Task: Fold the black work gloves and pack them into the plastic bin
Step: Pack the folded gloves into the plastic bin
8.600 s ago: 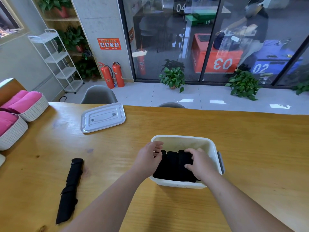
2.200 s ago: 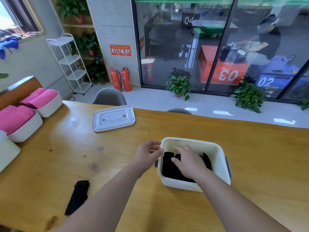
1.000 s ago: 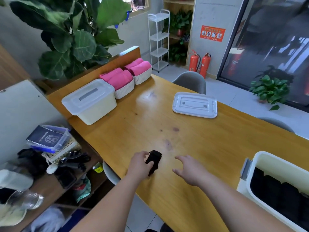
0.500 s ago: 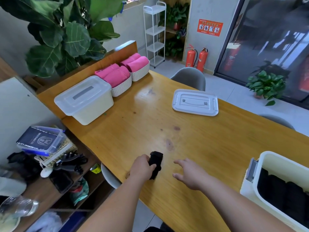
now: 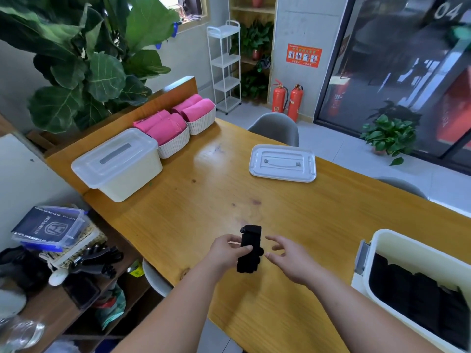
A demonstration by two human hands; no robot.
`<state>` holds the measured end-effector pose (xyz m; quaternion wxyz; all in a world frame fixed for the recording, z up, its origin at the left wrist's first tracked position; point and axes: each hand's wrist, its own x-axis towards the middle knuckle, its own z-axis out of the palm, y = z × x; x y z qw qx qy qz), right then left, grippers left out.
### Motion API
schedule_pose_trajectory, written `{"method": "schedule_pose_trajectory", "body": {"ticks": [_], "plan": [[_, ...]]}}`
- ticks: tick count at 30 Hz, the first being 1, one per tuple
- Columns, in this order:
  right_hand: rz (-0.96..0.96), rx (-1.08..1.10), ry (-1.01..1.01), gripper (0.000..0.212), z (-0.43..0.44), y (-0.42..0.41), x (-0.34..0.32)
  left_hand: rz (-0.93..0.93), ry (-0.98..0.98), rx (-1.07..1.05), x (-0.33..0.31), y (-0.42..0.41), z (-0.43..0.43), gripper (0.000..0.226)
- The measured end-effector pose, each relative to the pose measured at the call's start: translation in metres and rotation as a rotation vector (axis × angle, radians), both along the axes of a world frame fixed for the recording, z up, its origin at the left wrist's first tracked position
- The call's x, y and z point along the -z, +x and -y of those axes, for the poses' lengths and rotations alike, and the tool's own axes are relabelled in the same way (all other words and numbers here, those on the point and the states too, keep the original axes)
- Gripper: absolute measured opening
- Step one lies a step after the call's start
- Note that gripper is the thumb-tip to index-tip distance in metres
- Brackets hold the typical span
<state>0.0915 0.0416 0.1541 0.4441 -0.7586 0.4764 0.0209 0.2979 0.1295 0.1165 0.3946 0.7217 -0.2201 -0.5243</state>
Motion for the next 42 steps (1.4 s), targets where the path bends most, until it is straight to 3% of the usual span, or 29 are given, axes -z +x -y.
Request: {"method": "schedule_pose_trajectory", "body": {"ticks": [6,15,25,31,38,42], "plan": [[0.322,0.195,0.055,0.061,0.009,-0.044,-0.034,-0.144,-0.14,0.062,-0.036,-0.048,0.032,0.046],[0.623,0.476,0.09,0.058,0.014,-0.137,-0.077,-0.22,-0.238,0.25,-0.085,-0.147,0.076,0.046],[0.659,0.698,0.043,0.055,0.018,-0.227,-0.084,-0.189,-0.27,0.469,-0.095,-0.232,0.103,0.04],[0.654,0.806,0.045,0.054,0.022,-0.263,-0.075,-0.053,-0.26,0.55,-0.091,-0.251,0.111,0.035],[0.535,0.91,0.062,0.051,0.029,-0.298,-0.058,0.133,-0.321,0.541,-0.078,-0.249,0.112,0.03],[0.379,0.903,-0.06,0.051,0.031,-0.297,-0.058,0.243,-0.312,0.571,-0.072,-0.248,0.116,0.036]]}}
